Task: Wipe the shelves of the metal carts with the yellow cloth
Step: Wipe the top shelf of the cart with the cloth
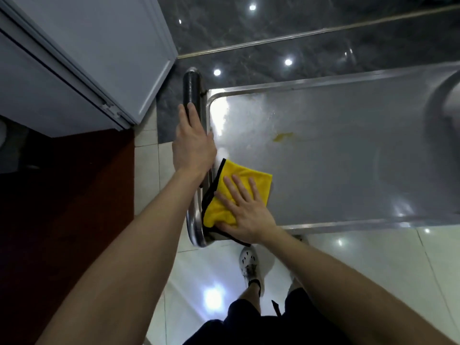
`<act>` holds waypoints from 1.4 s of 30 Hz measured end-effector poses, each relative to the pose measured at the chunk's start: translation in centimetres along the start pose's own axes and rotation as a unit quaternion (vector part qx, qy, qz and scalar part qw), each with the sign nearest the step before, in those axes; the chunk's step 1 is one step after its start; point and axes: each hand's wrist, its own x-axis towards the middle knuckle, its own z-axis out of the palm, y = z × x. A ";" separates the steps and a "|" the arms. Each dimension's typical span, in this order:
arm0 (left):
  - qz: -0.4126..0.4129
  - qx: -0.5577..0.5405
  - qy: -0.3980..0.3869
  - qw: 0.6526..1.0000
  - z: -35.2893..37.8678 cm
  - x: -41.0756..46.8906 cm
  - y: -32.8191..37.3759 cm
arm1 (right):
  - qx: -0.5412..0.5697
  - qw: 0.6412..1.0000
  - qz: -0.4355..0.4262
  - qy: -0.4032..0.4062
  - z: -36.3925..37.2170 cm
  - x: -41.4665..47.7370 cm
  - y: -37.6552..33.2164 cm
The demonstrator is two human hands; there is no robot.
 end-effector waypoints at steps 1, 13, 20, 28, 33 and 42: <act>0.000 0.010 -0.002 1.000 -0.1 0.0 -0.1 | -0.004 1.000 0.003 -0.009 -0.2 -1.0 0.2; 0.014 0.013 0.008 1.000 0.0 -0.4 -0.6 | 0.004 0.963 0.266 -0.041 -6.5 -7.1 14.8; 0.010 0.010 0.040 0.999 1.3 -0.1 -1.1 | 0.043 0.926 0.376 -0.011 -10.3 4.2 26.0; -0.017 0.004 0.049 0.999 1.0 0.3 -1.1 | 0.011 0.992 0.127 0.007 -5.1 17.2 10.2; -0.017 0.002 0.044 0.999 0.5 0.0 -0.7 | 0.010 0.999 -0.019 0.040 -1.3 9.7 6.3; -0.014 -0.028 0.043 0.999 0.3 -0.5 -0.6 | -0.016 0.986 0.148 0.075 -5.5 2.8 23.3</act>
